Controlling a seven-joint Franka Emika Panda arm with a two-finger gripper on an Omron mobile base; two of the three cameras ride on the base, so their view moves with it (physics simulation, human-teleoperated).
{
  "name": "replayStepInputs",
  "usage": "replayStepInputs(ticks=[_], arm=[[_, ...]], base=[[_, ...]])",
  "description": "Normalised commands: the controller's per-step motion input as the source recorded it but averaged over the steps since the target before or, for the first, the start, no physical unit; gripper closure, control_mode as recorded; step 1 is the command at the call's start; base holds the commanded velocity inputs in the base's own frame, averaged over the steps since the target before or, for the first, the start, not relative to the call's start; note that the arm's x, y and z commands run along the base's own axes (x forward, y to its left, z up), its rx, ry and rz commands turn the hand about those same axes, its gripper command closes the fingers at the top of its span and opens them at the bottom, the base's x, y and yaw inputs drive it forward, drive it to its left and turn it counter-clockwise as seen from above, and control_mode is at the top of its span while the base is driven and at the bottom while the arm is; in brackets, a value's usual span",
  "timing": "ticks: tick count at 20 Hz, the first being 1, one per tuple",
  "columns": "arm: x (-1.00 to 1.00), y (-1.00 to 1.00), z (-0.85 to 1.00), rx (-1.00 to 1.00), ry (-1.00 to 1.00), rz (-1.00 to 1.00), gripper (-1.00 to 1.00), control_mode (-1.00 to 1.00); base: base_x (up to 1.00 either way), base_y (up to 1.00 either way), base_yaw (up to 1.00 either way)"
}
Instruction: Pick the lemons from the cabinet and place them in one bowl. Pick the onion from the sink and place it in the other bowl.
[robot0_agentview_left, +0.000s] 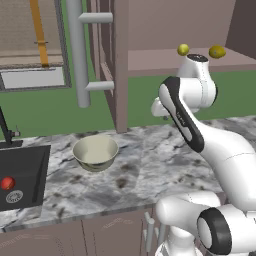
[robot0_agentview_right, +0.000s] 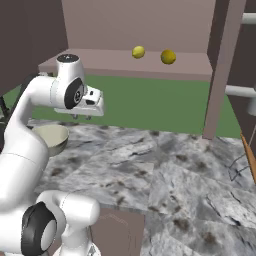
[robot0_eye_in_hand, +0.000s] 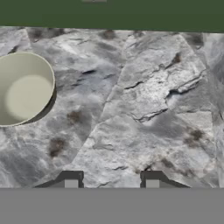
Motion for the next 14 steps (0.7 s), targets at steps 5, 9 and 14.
replayStepInputs(ticks=[5, 9, 14], arm=[[-0.15, 0.0, 0.06, -0.04, -0.09, -0.01, -1.0, -1.0], [-0.17, -0.09, 0.22, -0.09, -0.27, -0.18, -1.0, -1.0], [-0.05, -0.16, 0.34, -0.07, -0.17, -0.26, -1.0, -1.0]], base=[[0.0, 0.0, 0.0], [0.0, 0.0, 0.0], [0.0, 0.0, 0.0]])
